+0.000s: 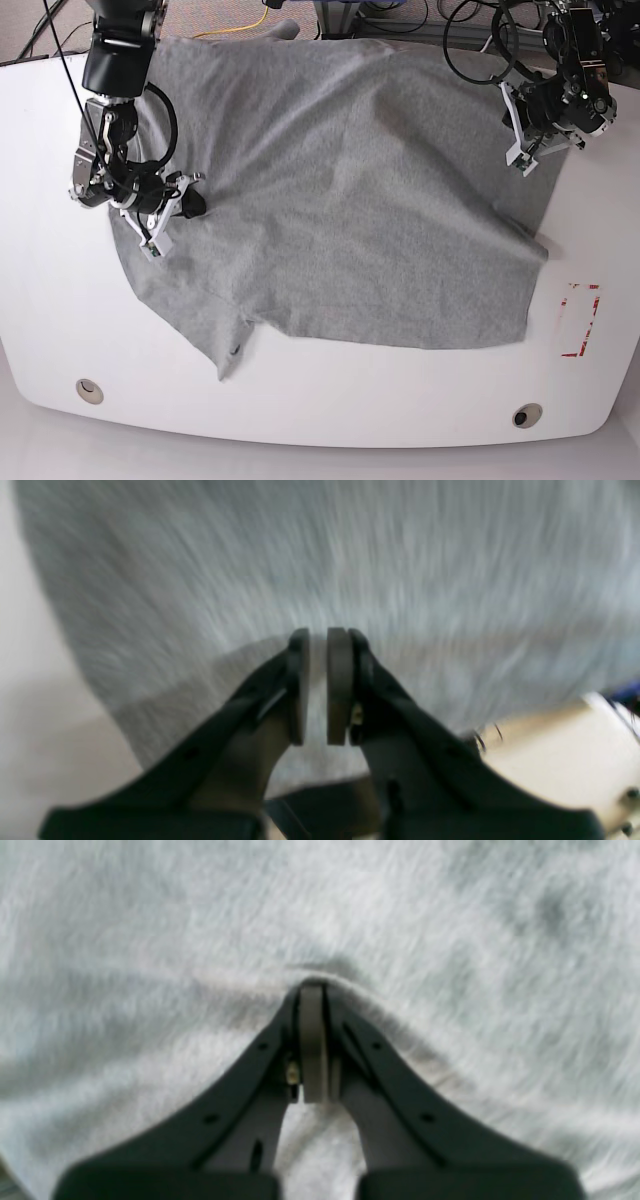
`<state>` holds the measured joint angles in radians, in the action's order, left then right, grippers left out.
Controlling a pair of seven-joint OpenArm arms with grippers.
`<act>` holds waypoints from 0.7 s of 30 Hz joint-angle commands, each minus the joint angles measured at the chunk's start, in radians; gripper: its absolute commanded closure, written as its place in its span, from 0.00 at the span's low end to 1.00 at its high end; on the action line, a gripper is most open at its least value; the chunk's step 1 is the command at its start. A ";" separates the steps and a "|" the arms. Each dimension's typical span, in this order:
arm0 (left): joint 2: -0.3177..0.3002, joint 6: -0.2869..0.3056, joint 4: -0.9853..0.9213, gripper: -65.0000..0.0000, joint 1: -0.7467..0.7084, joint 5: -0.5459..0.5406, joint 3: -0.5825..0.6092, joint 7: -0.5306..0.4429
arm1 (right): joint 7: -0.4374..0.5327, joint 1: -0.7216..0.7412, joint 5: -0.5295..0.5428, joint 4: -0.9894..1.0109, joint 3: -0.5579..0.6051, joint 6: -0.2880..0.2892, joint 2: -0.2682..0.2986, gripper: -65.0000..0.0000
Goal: Layout the t-shirt on the table in an organized manner, then fold the t-shirt properly
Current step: 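Lift the folded hem with both grippers and unfold it back over the shirt, then lower both grippers onto the shirt body near its hem corners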
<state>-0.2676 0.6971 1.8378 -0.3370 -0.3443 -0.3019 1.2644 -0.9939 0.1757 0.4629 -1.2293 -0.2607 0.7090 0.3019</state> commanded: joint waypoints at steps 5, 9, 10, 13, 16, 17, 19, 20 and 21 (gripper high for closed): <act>-0.023 0.001 0.015 0.93 -0.041 -0.008 -0.006 -0.012 | 0.071 0.132 -0.220 0.219 -0.002 -0.011 0.015 0.98; -0.023 0.001 0.015 0.93 -0.043 -0.008 -0.010 -0.010 | 0.105 0.183 -0.270 0.285 -0.002 -0.011 0.015 0.98; -0.025 0.001 0.015 0.93 -0.043 -0.008 -0.016 -0.010 | 0.114 0.190 -0.281 0.291 -0.002 -0.011 0.015 0.98; -0.025 0.001 0.015 0.93 -0.043 -0.011 -0.050 -0.010 | 0.140 0.209 -0.300 0.291 -0.002 -0.011 0.015 0.98; -0.025 0.001 0.015 0.93 -0.041 -0.012 -0.075 -0.010 | 0.137 0.232 -0.304 0.291 -0.002 -0.011 0.012 0.97; -0.025 0.001 0.017 0.93 -0.040 -0.012 -0.078 -0.009 | 0.134 0.241 -0.301 0.290 -0.002 -0.011 0.012 0.97; -0.025 0.001 0.021 0.93 -0.038 -0.012 -0.078 -0.009 | 0.119 0.250 -0.301 0.283 -0.002 -0.011 0.012 0.97; -0.025 0.001 0.023 0.93 -0.037 -0.012 -0.078 -0.007 | 0.109 0.252 -0.301 0.273 -0.002 -0.011 0.013 0.97; -0.025 0.001 0.024 0.93 -0.035 -0.012 -0.078 -0.007 | 0.097 0.252 -0.301 0.256 -0.004 -0.011 0.013 0.97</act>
<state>-0.2832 0.6971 1.8393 -0.3786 -0.3443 -0.3782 1.2644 -0.8448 0.4118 0.2050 -0.9398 -0.2619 0.7162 0.2985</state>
